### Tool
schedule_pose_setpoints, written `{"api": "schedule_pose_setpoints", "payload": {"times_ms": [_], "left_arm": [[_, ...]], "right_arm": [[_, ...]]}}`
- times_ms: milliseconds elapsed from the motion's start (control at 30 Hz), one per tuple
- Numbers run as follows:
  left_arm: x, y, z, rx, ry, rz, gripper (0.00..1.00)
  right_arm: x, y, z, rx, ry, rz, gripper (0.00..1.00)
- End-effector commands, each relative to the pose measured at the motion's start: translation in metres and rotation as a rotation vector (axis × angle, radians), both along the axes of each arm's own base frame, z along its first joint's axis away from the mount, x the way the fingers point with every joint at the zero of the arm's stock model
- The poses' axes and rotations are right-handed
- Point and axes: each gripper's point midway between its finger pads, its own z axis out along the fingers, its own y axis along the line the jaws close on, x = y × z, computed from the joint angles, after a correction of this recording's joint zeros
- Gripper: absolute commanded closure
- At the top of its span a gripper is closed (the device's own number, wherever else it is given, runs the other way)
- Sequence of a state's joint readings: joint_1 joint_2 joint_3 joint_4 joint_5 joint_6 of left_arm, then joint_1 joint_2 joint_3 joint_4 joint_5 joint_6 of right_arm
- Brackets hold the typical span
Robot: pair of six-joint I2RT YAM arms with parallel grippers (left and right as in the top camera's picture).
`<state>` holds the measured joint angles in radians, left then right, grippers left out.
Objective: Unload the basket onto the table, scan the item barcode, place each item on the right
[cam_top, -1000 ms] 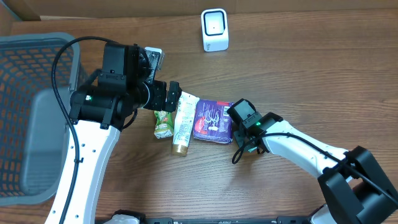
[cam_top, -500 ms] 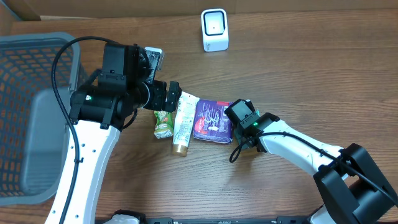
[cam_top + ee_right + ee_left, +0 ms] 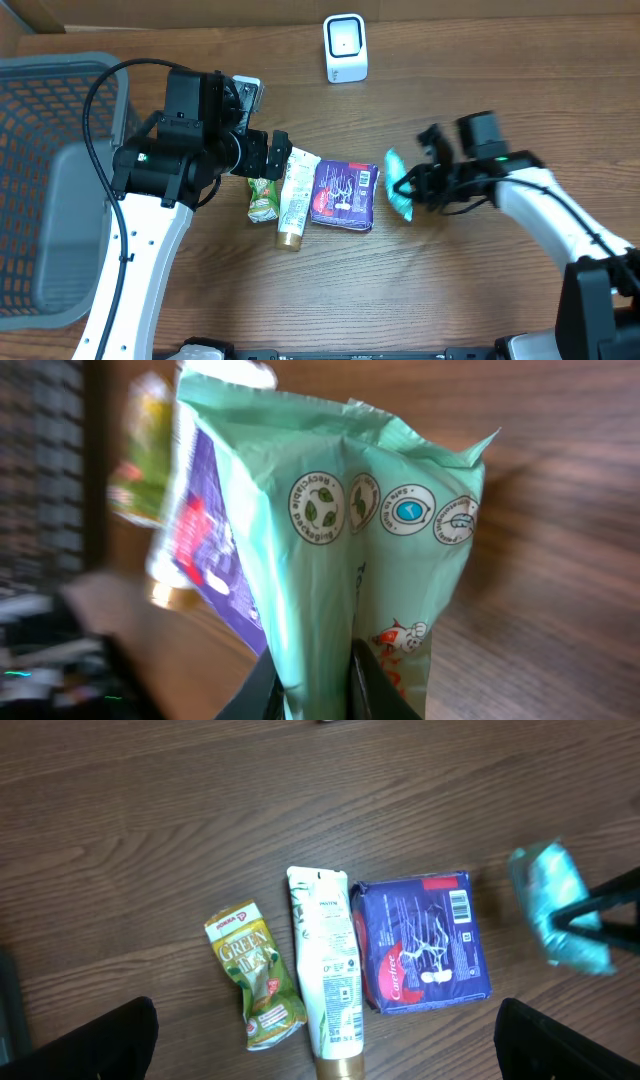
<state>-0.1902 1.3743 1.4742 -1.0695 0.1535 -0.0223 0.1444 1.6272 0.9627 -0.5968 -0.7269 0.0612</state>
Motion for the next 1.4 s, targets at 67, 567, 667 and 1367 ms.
{"api": "schedule_pose_setpoints", "payload": {"times_ms": [67, 567, 667, 1367], "left_arm": [[-0.001, 0.0, 0.014, 0.0, -0.044, -0.013, 0.0], [-0.001, 0.0, 0.014, 0.0, -0.044, -0.013, 0.0], [-0.001, 0.0, 0.014, 0.0, -0.044, -0.013, 0.0], [-0.001, 0.0, 0.014, 0.0, -0.044, -0.013, 0.0]], "right_arm": [[-0.011, 0.001, -0.013, 0.298, 0.102, 0.028, 0.96], [0.001, -0.079, -0.094, -0.065, 0.281, -0.286, 0.73], [-0.002, -0.092, -0.103, -0.155, 0.297, -0.316, 0.62], [0.026, -0.105, -0.023, -0.352, 0.365, -0.302, 0.88]]}}
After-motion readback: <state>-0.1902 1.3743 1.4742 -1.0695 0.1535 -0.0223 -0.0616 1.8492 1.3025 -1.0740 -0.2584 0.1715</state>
